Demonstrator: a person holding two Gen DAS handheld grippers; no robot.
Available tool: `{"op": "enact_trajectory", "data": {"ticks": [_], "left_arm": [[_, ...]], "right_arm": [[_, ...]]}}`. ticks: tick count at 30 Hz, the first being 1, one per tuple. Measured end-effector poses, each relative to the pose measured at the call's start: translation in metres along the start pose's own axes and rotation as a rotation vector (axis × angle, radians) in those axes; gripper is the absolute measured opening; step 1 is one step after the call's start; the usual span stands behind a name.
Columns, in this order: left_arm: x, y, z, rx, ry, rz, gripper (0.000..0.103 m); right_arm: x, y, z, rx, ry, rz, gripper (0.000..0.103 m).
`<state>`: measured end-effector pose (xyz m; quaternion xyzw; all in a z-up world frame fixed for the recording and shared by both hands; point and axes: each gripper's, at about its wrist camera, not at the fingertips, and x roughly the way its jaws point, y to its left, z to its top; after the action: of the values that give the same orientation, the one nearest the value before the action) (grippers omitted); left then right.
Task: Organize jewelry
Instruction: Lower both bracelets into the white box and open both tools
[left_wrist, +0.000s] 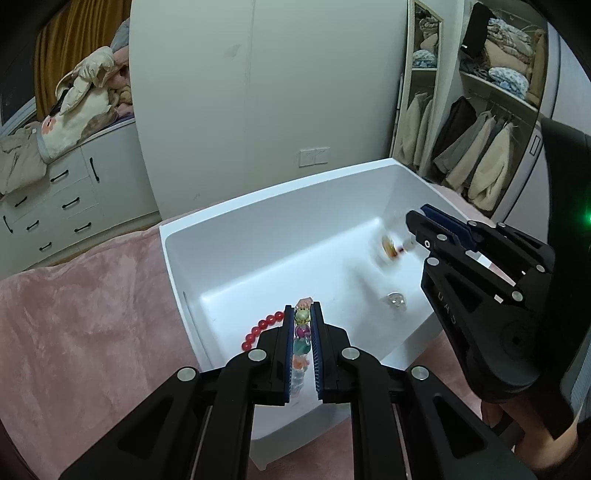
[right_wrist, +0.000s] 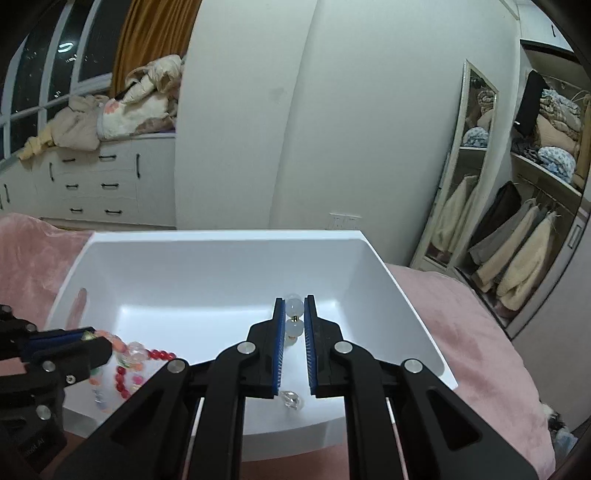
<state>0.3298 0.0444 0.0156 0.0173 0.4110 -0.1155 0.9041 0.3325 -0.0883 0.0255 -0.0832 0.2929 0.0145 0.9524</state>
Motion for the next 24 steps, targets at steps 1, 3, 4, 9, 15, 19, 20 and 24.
{"op": "enact_trajectory", "data": {"ticks": [1, 3, 4, 9, 15, 19, 20, 24], "left_arm": [[0.0, -0.001, -0.001, 0.001, 0.003, 0.0, 0.014], [0.002, -0.003, -0.002, 0.009, 0.007, 0.007, 0.014], [0.002, -0.003, -0.002, 0.011, 0.01, 0.01, 0.014], [0.005, -0.015, -0.006, 0.061, 0.021, 0.026, 0.017], [-0.024, -0.022, -0.007, 0.081, -0.08, 0.016, 0.082], [-0.036, -0.024, -0.007, 0.084, -0.099, 0.011, 0.093], [-0.039, -0.024, -0.006, 0.08, -0.105, -0.002, 0.093], [-0.048, -0.02, -0.005, 0.06, -0.109, -0.006, 0.093]], "right_arm": [[0.001, 0.0, 0.0, 0.003, -0.002, 0.002, 0.011], [0.005, 0.0, 0.0, 0.004, 0.007, -0.009, 0.011], [0.006, -0.001, 0.0, 0.008, 0.01, -0.011, 0.011], [-0.004, -0.013, -0.002, 0.071, -0.051, -0.059, 0.082], [-0.018, -0.025, -0.005, 0.095, -0.097, -0.087, 0.098], [-0.026, -0.039, -0.011, 0.135, -0.079, -0.091, 0.098], [-0.028, -0.04, -0.012, 0.125, -0.074, -0.093, 0.098], [-0.042, -0.053, -0.02, 0.115, -0.062, -0.091, 0.098]]}}
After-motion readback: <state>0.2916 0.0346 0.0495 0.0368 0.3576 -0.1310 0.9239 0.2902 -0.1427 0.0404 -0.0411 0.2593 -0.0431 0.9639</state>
